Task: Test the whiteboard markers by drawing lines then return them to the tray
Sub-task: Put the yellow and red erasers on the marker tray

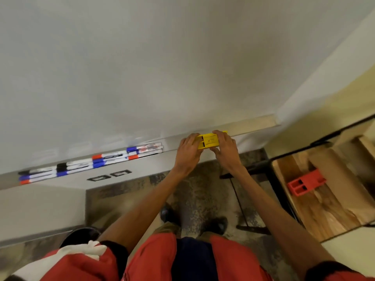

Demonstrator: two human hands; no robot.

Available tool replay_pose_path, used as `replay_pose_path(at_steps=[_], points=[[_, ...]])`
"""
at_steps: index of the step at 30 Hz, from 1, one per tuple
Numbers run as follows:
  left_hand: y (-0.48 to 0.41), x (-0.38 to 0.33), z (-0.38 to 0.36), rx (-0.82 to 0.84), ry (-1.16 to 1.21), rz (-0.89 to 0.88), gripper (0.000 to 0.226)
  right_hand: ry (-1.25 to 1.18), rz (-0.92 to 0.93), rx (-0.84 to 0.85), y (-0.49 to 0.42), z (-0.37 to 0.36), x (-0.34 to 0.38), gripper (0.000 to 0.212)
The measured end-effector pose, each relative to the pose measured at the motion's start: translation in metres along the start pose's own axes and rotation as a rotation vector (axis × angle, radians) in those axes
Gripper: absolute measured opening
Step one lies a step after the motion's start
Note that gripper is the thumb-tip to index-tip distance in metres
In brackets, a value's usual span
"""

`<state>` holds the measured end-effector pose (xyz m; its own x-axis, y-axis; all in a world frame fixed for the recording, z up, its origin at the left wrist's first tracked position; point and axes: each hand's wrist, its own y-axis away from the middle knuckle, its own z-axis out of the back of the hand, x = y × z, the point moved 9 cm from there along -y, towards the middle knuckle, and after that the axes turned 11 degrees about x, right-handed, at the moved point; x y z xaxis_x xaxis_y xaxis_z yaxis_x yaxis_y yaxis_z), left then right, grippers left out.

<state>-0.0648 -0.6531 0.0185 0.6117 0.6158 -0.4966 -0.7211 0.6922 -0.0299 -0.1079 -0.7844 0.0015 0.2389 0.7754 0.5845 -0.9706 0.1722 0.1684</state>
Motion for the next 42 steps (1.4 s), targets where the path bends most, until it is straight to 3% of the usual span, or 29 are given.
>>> replay_pose_path(at_steps=[6, 15, 29, 33, 42], points=[[0.019, 0.069, 0.027, -0.066, -0.075, 0.151, 0.038, 0.092, 0.111, 0.103, -0.044, -0.036, 0.059, 0.051], [0.029, 0.115, 0.016, 0.039, -0.073, 0.229, 0.036, 0.166, 0.060, 0.146, -0.059, -0.083, 0.074, 0.053], [0.045, 0.130, 0.011, 0.106, 0.015, 0.263, 0.047, 0.097, 0.040, 0.099, -0.051, -0.091, 0.079, 0.055], [0.043, 0.124, 0.014, 0.081, 0.021, 0.256, 0.048, 0.124, 0.018, 0.057, -0.048, -0.084, 0.078, 0.063], [0.033, 0.087, 0.008, 0.029, 0.009, 0.245, 0.044, 0.084, 0.004, -0.001, -0.037, -0.060, 0.057, 0.056]])
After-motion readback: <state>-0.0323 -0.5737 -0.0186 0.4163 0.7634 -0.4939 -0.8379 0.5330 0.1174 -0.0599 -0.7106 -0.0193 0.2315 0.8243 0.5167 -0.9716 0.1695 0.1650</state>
